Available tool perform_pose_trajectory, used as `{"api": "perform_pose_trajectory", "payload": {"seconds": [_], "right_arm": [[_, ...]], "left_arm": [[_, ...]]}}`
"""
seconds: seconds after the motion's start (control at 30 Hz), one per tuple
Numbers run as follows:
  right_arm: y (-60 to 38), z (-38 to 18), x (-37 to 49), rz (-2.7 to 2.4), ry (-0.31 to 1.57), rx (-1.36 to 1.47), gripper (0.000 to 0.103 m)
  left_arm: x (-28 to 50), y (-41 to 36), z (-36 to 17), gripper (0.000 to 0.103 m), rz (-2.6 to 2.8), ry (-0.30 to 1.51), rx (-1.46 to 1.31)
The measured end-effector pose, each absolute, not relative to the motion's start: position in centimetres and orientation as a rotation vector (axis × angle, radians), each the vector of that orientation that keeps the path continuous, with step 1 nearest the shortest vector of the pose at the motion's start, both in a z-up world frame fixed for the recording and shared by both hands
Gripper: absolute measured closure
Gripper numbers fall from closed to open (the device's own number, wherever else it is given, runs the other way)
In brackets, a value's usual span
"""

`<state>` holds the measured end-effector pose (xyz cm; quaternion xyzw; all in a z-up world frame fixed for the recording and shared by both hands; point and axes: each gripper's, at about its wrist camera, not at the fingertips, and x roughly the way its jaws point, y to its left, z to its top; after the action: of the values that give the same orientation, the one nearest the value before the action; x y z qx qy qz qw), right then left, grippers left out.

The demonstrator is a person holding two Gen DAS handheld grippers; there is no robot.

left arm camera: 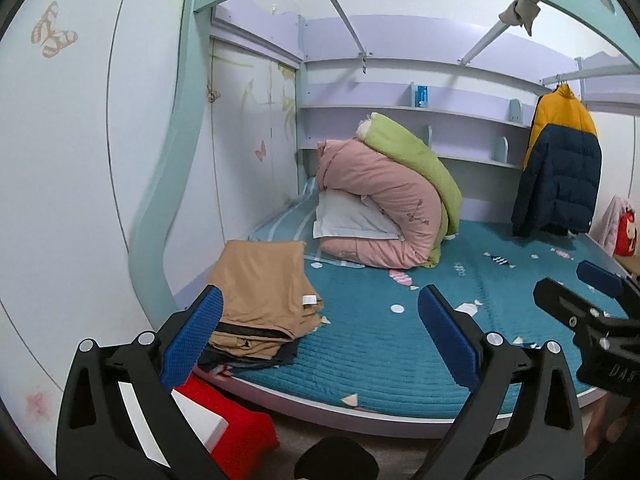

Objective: Fold large clothes

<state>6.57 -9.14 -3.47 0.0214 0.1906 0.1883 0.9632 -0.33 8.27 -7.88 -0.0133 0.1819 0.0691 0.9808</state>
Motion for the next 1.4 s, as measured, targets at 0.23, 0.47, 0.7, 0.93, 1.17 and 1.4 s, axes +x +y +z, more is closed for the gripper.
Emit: {"api": "perform_pose_trajectory", "payload": {"seconds": [0.23,0.47,0.7,0.93,1.17,1.4], "right_arm": [[-10.6,-1.6,3.6,0.313,0.291,0.021,0.008],[-11.5,-0.7,1.9,0.272,0.229,0.007,0.008],[-11.9,-0.7,1.8,0.269,0.227,0.010,0.008],[-11.8,-0.8,1.6,0.269,0.223,0.012,0.008],[-11.9,-0.8,1.4,0.272,0.219,0.016,0.008],[-12.3,-0.8,1.2,0.277,0.213,0.026,0.008]], "left_arm": [[-1.9,6.4,-6.3,0.005,0.101,0.301,-0.011],[-2.9,4.8,-5.5,0.005,0.080,0.241,0.011],[-3.5,3.7,-5.0,0.005,0.059,0.207,0.021],[-4.1,2.9,-4.9,0.005,0.054,0.189,0.029],[-4.3,2.5,-4.8,0.005,0.058,0.187,0.032],[-4.7,2.3,-4.7,0.005,0.069,0.173,0.035]]}}
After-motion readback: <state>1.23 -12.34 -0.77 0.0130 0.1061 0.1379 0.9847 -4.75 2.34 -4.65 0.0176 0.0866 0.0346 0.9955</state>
